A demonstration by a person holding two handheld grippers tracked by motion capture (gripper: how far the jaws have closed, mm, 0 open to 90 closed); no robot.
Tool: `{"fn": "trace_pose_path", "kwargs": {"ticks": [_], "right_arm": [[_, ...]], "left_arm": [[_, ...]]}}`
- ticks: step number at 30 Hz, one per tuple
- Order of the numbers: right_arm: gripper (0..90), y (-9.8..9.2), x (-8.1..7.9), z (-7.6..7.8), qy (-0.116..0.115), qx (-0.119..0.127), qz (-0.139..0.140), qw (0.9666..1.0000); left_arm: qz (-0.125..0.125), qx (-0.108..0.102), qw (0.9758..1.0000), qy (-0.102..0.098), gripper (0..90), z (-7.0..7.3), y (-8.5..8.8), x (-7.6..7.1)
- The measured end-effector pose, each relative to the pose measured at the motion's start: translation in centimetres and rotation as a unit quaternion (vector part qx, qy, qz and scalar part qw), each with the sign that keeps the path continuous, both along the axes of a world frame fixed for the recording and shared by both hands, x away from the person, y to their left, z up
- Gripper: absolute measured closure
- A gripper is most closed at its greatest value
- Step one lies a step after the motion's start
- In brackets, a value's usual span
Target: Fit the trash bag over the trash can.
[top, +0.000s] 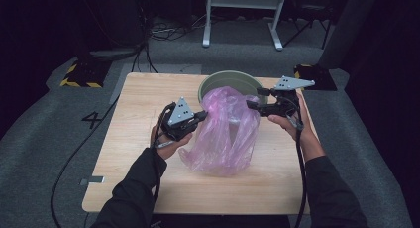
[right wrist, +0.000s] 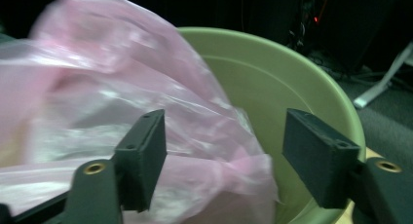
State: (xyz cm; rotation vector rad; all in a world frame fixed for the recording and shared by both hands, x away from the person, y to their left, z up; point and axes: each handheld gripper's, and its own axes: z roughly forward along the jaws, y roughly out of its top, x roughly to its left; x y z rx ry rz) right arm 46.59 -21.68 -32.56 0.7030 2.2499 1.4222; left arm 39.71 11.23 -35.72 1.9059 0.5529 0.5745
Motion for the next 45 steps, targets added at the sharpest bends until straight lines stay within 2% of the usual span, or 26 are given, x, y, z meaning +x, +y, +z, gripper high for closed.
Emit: {"fn": "trace_pose_path", "kwargs": {"ticks": [3,6,7,8,9,12,15,17,18,21,26,30,33,36,39,42,44,45], "right_arm": [[31.6,0.0,-1.1,0.6,-0.012,0.008,0.032,0.9994],[31.8,0.4,-2.1,0.9,-0.029,0.000,0.052,0.9982],[31.6,0.5,-2.5,1.0,-0.026,0.010,0.073,0.9969],[30.1,1.2,-2.9,1.0,-0.022,0.000,0.094,0.9953],[30.1,1.2,-2.9,1.0,-0.022,0.000,0.094,0.9953],[30.3,2.6,-2.7,0.5,-0.004,-0.040,0.113,0.9928],[31.9,3.7,-2.0,0.1,0.028,-0.030,0.125,0.9914],[33.7,4.3,-1.7,0.2,0.030,-0.028,0.121,0.9918],[34.5,4.5,-1.6,0.2,0.034,-0.019,0.121,0.9919],[46.8,5.2,-1.2,0.3,0.029,-0.016,0.109,0.9935],[64.1,6.0,-0.7,0.1,0.029,-0.010,0.104,0.9941],[79.5,6.2,-0.3,-0.2,0.023,-0.029,0.082,0.9959],[88.8,6.2,-0.2,-0.2,0.018,-0.030,0.072,0.9968],[90.0,6.0,-0.2,-0.1,0.010,-0.033,0.067,0.9972],[90.0,5.4,-0.1,-0.1,0.012,-0.032,0.061,0.9976],[82.1,4.5,-0.3,0.3,0.011,-0.005,0.063,0.9979],[74.9,4.2,-0.8,0.8,0.001,0.008,0.062,0.9980],[76.5,4.0,-1.1,1.0,-0.002,0.011,0.066,0.9978]], "left_arm": [[0.000,0.001,1.0000,0.000,89.8,0.0,-0.2,0.2],[0.000,0.001,1.0000,0.000,89.8,0.0,-0.3,0.2],[0.000,0.001,1.0000,-0.001,89.8,0.0,-0.3,0.2],[0.000,0.003,1.0000,-0.001,89.8,0.0,-0.4,0.3],[0.001,0.004,1.0000,0.000,89.8,0.0,-0.4,0.3],[0.001,0.002,1.0000,0.000,89.7,0.1,-0.4,0.4],[0.001,0.003,1.0000,0.000,89.7,0.1,-0.5,0.5],[-0.001,0.004,1.0000,-0.003,89.7,0.2,-0.5,0.5],[-0.003,0.004,1.0000,-0.003,89.7,0.2,-0.5,0.5],[-0.007,0.004,1.0000,-0.004,89.7,0.4,-0.6,0.4],[-0.010,0.002,0.9999,-0.006,89.7,0.5,-0.8,0.4],[-0.012,0.004,0.9999,-0.007,89.7,0.6,-0.9,0.4],[-0.012,0.006,0.9999,-0.006,89.6,0.6,-1.0,0.5],[-0.011,0.008,0.9999,-0.008,89.6,0.7,-0.9,0.6],[-0.011,0.005,0.9999,-0.005,89.6,0.6,-0.8,0.7],[-0.010,0.006,0.9999,-0.006,89.7,0.6,-0.9,0.7],[-0.010,0.008,0.9999,-0.008,89.8,0.6,-1.0,0.7],[-0.009,0.007,0.9999,-0.008,89.8,0.6,-0.9,0.6]]}}
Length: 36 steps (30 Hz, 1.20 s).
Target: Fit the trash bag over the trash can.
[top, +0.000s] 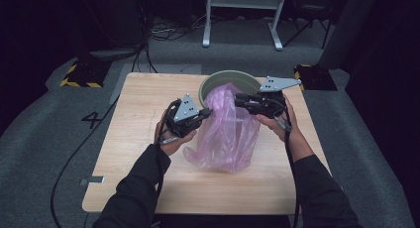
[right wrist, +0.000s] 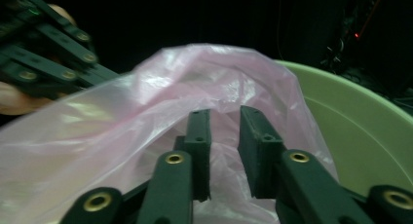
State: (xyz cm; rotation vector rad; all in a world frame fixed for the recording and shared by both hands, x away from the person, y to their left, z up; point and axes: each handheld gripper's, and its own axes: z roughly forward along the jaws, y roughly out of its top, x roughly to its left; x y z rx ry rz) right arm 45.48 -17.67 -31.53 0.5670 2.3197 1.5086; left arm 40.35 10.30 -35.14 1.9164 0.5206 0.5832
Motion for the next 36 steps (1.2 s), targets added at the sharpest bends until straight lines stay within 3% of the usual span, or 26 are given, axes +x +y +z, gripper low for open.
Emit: {"fn": "trace_pose_path", "kwargs": {"ticks": [2,3,5,8,10,13,15,17,21,23,25,27,32,36], "right_arm": [[77.5,-0.1,-0.1,0.1,-0.004,-0.006,-0.003,1.0000],[79.8,-0.1,0.0,0.0,0.000,-0.005,-0.004,1.0000],[76.5,-0.1,0.3,-0.3,0.005,-0.007,0.003,1.0000],[49.1,0.4,0.6,-0.6,0.021,-0.013,0.028,0.9993],[43.2,0.6,0.5,-0.6,0.014,-0.016,0.021,0.9995],[35.0,0.9,0.3,-0.4,0.017,-0.006,0.044,0.9989],[38.1,1.4,0.1,-0.4,0.012,-0.016,0.066,0.9976],[47.5,2.0,-0.2,-0.4,0.006,-0.032,0.075,0.9966],[80.2,2.8,-0.6,-0.6,-0.013,-0.065,0.094,0.9933],[89.0,2.7,-0.6,-0.5,-0.014,-0.063,0.090,0.9939],[90.0,2.5,-0.5,-0.4,-0.017,-0.060,0.077,0.9950],[90.0,2.1,-0.2,-0.3,-0.016,-0.057,0.059,0.9965],[90.0,1.0,1.2,-0.4,-0.001,-0.047,0.004,0.9989],[90.0,0.1,2.2,-0.5,0.012,-0.042,-0.046,0.9980]], "left_arm": [[0.006,-0.005,1.0000,-0.002,88.3,-0.1,0.1,0.0],[0.008,-0.006,1.0000,0.000,82.1,-0.1,0.2,0.0],[0.000,-0.006,1.0000,-0.003,83.7,-0.1,0.3,-0.1],[0.000,0.008,0.9999,-0.010,89.2,-0.1,0.2,-0.2],[0.000,0.011,0.9999,-0.008,89.4,-0.2,-0.1,-0.1],[-0.003,0.012,0.9999,-0.009,89.4,-0.1,-0.4,0.1],[-0.005,0.010,0.9999,-0.009,89.4,-0.1,-0.6,0.0],[-0.006,0.012,0.9999,-0.009,89.4,-0.1,-0.7,-0.1],[-0.007,0.012,0.9999,-0.009,86.5,0.1,-0.6,-0.3],[-0.008,0.012,0.9999,-0.009,81.3,0.1,-0.5,-0.4],[-0.015,0.005,0.9998,-0.010,74.9,0.2,-0.2,-0.7],[-0.046,-0.001,0.9989,0.007,68.8,0.3,0.2,-1.1],[-0.046,0.013,0.9987,0.016,37.2,0.3,0.1,-2.3],[-0.061,0.013,0.9977,0.026,23.2,0.2,0.0,-3.3]]}}
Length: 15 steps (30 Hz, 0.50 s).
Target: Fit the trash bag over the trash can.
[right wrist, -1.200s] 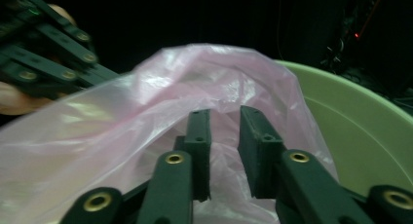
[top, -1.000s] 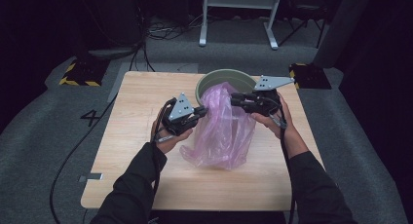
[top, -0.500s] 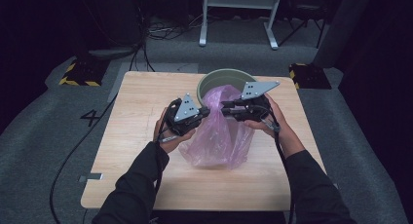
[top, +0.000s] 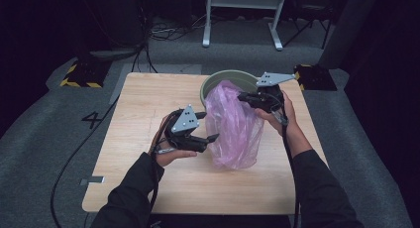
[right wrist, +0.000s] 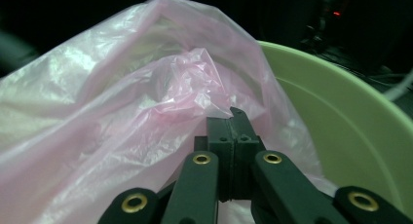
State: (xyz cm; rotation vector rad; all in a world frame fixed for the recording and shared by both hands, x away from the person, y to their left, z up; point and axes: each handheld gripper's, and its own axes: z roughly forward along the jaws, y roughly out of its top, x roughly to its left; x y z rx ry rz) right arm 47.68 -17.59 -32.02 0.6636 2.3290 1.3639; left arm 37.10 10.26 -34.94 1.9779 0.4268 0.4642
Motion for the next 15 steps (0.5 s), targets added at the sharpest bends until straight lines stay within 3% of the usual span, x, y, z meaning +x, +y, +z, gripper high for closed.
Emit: {"fn": "trace_pose_path", "kwargs": {"ticks": [5,11,15], "right_arm": [[90.0,-0.5,0.8,0.0,-0.001,0.002,-0.038,0.9993],[90.0,-0.2,1.1,0.1,-0.006,-0.005,-0.060,0.9981],[90.0,-0.3,1.0,0.1,-0.006,-0.012,-0.060,0.9981]], "left_arm": [[-0.023,-0.004,0.9997,0.009,16.4,-0.5,-0.3,-1.6],[-0.046,-0.012,0.9988,0.012,15.6,-0.8,-1.2,-4.0],[-0.062,0.015,0.9979,0.012,15.6,-1.9,-2.4,-4.6]]}}
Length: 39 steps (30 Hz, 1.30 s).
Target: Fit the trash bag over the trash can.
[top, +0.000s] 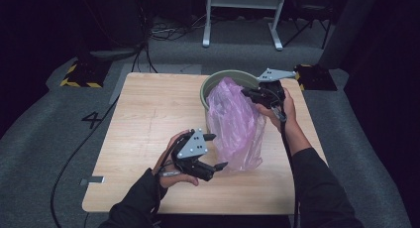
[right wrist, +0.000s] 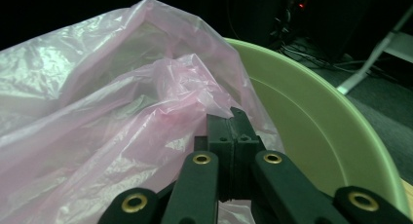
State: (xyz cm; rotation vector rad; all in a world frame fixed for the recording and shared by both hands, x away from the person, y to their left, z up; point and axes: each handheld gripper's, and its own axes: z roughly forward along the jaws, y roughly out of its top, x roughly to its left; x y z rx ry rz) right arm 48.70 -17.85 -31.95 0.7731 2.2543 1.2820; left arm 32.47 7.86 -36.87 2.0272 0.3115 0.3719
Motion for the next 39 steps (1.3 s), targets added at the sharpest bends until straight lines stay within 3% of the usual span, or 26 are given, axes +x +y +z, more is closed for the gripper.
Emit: {"fn": "trace_pose_path", "kwargs": {"ticks": [6,9,13,17,22,27,30,34,36,37,39], "right_arm": [[90.0,-0.6,0.3,0.0,0.006,0.005,-0.015,0.9999],[87.9,-0.7,0.4,-0.1,0.011,0.007,-0.015,0.9998],[77.8,-1.2,0.2,0.0,0.014,0.025,-0.009,0.9995],[56.3,-1.9,-0.2,0.2,0.010,0.037,0.001,0.9993],[38.2,-2.7,-1.4,0.4,0.006,0.026,0.005,0.9996],[26.4,-3.7,-4.0,0.8,-0.035,0.002,0.011,0.9993],[23.6,-4.3,-6.0,0.7,-0.057,-0.016,0.018,0.9981],[23.8,-5.2,-9.0,0.2,-0.079,-0.017,0.045,0.9957],[24.0,-5.7,-10.3,-0.2,-0.084,-0.007,0.061,0.9946],[25.3,-6.0,-11.7,-0.7,-0.085,0.006,0.085,0.9927],[25.4,-6.0,-12.9,-1.4,-0.084,0.009,0.103,0.9911]], "left_arm": [[0.024,0.024,0.9994,0.009,17.9,-1.5,-1.2,0.9],[0.037,0.022,0.9991,0.001,37.9,-1.6,-1.4,1.5],[0.051,-0.008,0.9985,-0.019,68.6,-1.1,-0.7,2.2],[0.053,-0.029,0.9976,-0.035,84.6,-0.5,0.1,2.6],[0.055,-0.032,0.9974,-0.034,87.0,0.0,0.6,2.9],[0.055,-0.034,0.9976,-0.025,84.4,-0.1,0.9,2.8],[0.048,-0.037,0.9978,-0.028,83.3,0.0,1.1,2.5],[0.051,-0.033,0.9977,-0.030,85.8,0.1,1.3,2.4],[0.051,-0.033,0.9977,-0.029,85.9,0.1,1.3,2.4],[0.052,-0.033,0.9977,-0.029,86.2,0.1,1.3,2.4],[0.051,-0.033,0.9978,-0.028,86.6,0.1,1.3,2.3]]}}
